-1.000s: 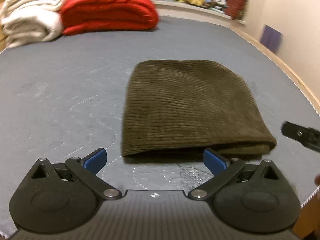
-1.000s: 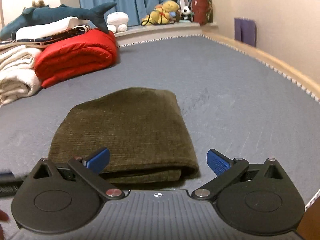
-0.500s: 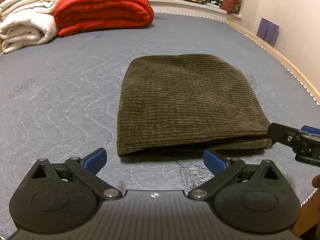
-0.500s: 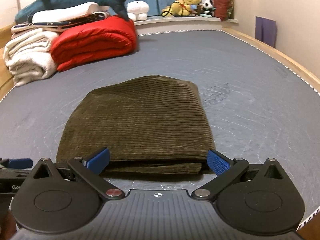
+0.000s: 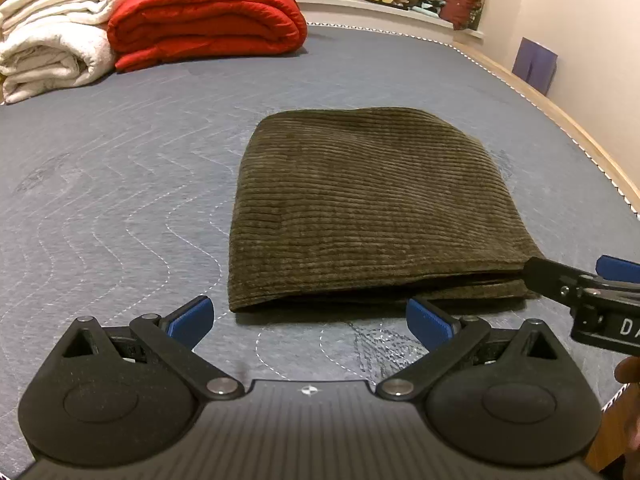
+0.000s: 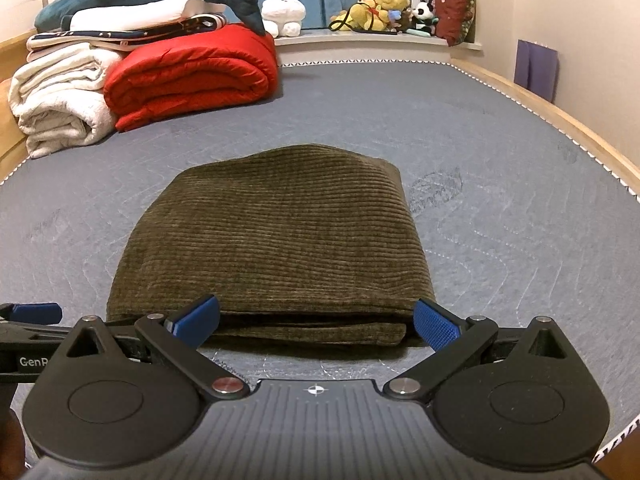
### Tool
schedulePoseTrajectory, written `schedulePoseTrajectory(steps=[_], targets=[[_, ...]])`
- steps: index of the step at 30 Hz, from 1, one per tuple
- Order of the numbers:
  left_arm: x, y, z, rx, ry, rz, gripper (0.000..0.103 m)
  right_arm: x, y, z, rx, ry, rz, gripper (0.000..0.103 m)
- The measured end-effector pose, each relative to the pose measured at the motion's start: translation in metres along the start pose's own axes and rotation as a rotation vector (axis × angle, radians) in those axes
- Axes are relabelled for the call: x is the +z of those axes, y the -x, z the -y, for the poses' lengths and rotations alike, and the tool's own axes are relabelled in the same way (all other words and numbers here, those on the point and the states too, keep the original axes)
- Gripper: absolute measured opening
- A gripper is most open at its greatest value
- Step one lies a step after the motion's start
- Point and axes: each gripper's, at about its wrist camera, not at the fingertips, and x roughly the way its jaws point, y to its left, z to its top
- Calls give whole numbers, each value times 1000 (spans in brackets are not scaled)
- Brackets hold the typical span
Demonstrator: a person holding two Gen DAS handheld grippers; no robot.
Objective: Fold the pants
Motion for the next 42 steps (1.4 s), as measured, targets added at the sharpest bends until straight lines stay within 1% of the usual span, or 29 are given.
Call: schedulePoseTrajectory(steps=[20, 42], targets=[[-1, 3, 1, -23, -16, 4, 103, -4, 0, -9, -8, 32, 0, 102], [-1, 0, 1, -21, -22, 6, 103, -4, -1, -8, -9, 31, -5, 102]])
